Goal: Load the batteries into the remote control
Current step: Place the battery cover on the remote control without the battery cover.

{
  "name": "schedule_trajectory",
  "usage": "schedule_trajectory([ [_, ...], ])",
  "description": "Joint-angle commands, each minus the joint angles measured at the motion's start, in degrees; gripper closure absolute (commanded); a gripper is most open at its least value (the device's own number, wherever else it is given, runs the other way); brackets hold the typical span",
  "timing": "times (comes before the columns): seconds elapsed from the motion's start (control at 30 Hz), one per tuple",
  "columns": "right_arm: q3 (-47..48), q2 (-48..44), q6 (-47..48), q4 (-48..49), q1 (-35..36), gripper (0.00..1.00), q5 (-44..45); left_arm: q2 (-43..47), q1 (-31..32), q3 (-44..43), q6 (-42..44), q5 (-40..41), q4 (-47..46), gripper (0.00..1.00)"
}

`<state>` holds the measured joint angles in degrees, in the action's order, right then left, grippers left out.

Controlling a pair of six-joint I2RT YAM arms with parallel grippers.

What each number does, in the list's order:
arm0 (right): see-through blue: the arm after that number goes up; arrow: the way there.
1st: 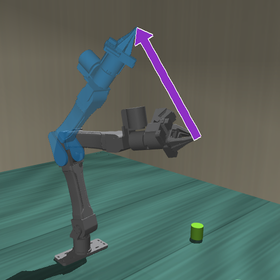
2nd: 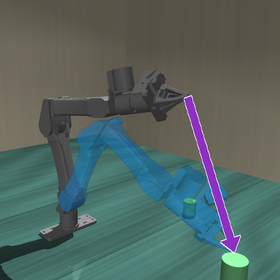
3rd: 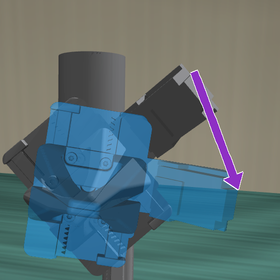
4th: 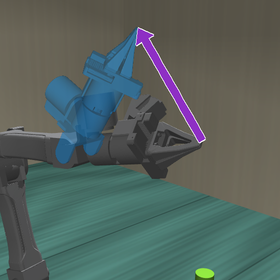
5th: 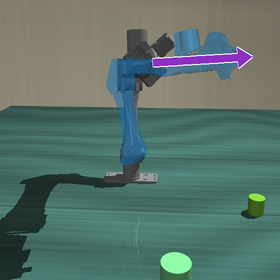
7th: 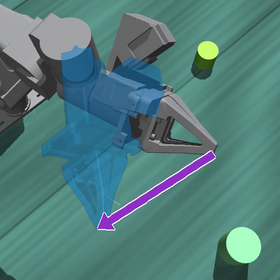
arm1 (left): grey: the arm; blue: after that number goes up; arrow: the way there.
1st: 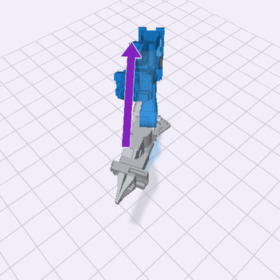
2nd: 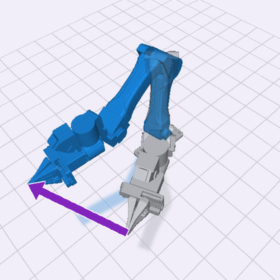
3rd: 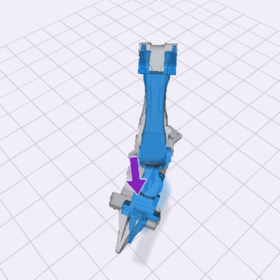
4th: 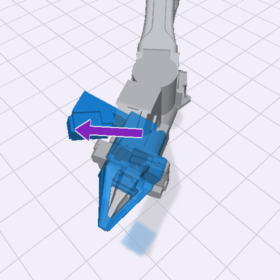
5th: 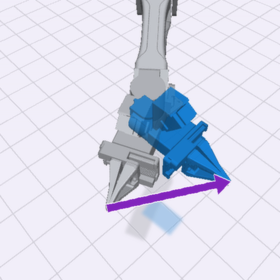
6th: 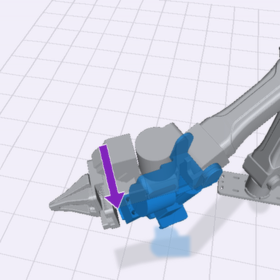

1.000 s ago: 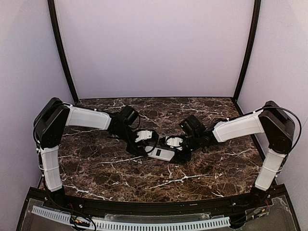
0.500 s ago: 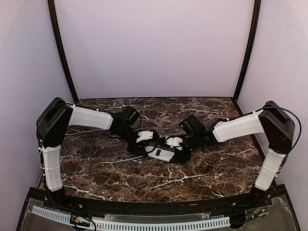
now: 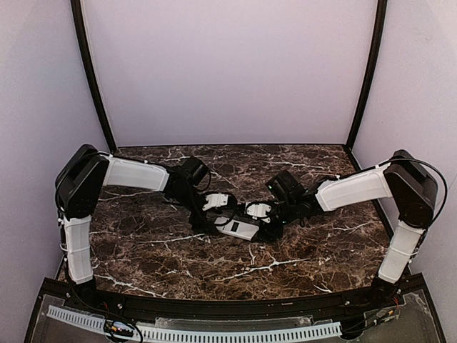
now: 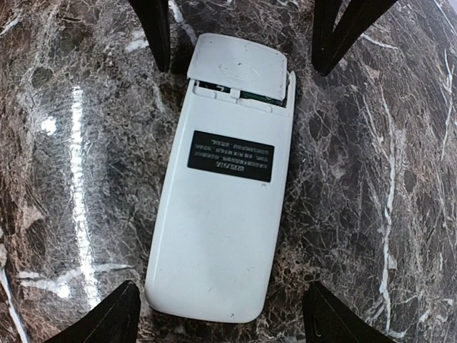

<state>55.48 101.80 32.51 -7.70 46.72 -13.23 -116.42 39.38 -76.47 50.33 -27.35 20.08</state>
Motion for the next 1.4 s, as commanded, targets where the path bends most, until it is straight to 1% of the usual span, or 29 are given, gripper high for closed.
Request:
schedule_trajectory([
  [0.0,-0.1,0.7,0.1,1.0,-0.2,0.23,0.3,-0.2,0.3,-2.0,-0.4,-0.1,2.3,0.08],
  [0.03,-0.1,0.7,0.2,1.0,-0.2,0.23,0.2,-0.2,0.3,-2.1,-0.5,-0.1,2.4,0.04],
  [0.1,-0.2,0.7,0.2,1.0,-0.2,0.23,0.4,0.1,0.3,-2.5,-0.9,0.1,2.8,0.02],
  [0.33,-0.7,-0.6,-0.1,1.1,-0.2,0.22,0.6,5.9,0.3,-1.4,-1.4,0.4,3.7,0.01],
  [0.5,-1.5,-4.3,-0.9,2.2,-0.2,0.19,1.0,13.6,0.3,3.5,-3.9,1.6,1.6,0.01],
  [0.6,-1.8,-6.8,-1.5,2.8,-0.2,0.18,1.4,19.6,0.2,7.0,-9.5,3.1,-2.7,0.01],
  [0.67,-2.2,-8.8,-2.6,3.4,-0.2,0.17,1.6,23.5,0.2,10.5,-14.0,4.3,-7.0,0.01],
  [0.7,-2.4,-10.0,-3.1,3.8,-0.2,0.16,1.7,24.8,0.2,11.6,-15.7,5.6,-11.0,0.01],
  [0.73,-2.8,-11.2,-3.6,4.4,-0.2,0.13,1.8,27.3,0.2,13.8,-19.3,6.0,-13.2,0.01],
  [0.77,-3.2,-12.5,-4.3,5.2,-0.2,0.04,2.3,28.5,0.2,14.7,-21.1,6.9,-17.1,0.01],
  [0.8,-3.6,-13.7,-5.2,6.2,-0.2,0.02,2.7,30.5,0.2,16.8,-25.9,8.6,-19.7,0.01],
  [0.83,-4.0,-14.6,-6.2,7.3,-0.2,0.01,3.4,31.2,0.2,18.1,-29.0,10.3,-25.4,0.01],
  [0.87,-4.3,-15.4,-7.6,8.9,-0.2,0.01,3.9,32.2,0.2,21.0,-35.6,13.8,-28.4,0.01],
  [0.9,-4.7,-15.9,-9.2,11.1,-0.2,0.01,5.5,32.5,0.2,22.1,-39.5,15.9,-32.7,0.01],
  [0.93,-4.8,-16.2,-10.9,12.7,-0.2,0.01,6.9,32.3,0.2,23.7,-45.7,19.1,-34.9,0.01],
  [0.97,-4.4,-16.2,-11.7,13.1,-0.2,0.01,7.4,31.9,0.1,23.5,-47.6,19.9,-34.5,0.01],
  [1.0,-3.2,-15.8,-12.1,11.9,-0.2,0.01,6.6,30.5,0.1,22.0,-50.5,20.6,-31.9,0.01],
  [1.03,-2.0,-15.1,-12.0,9.9,-0.2,0.01,4.9,29.1,0.1,21.4,-51.7,20.1,-31.1,0.01],
  [1.1,-0.5,-13.9,-11.8,6.1,-0.2,0.01,3.1,28.7,0.3,22.0,-55.8,20.8,-32.3,0.01],
  [1.17,-0.4,-12.8,-11.1,3.8,-0.1,0.01,0.6,29.5,0.4,24.1,-61.7,22.9,-34.3,0.01],
  [1.27,-2.8,-12.2,-9.5,5.4,1.4,0.01,1.5,31.7,0.7,28.1,-62.3,24.0,-36.0,0.01],
  [1.37,-4.0,-11.1,-8.5,6.6,2.1,0.01,2.4,34.0,0.8,31.3,-62.6,25.7,-35.0,0.01],
])
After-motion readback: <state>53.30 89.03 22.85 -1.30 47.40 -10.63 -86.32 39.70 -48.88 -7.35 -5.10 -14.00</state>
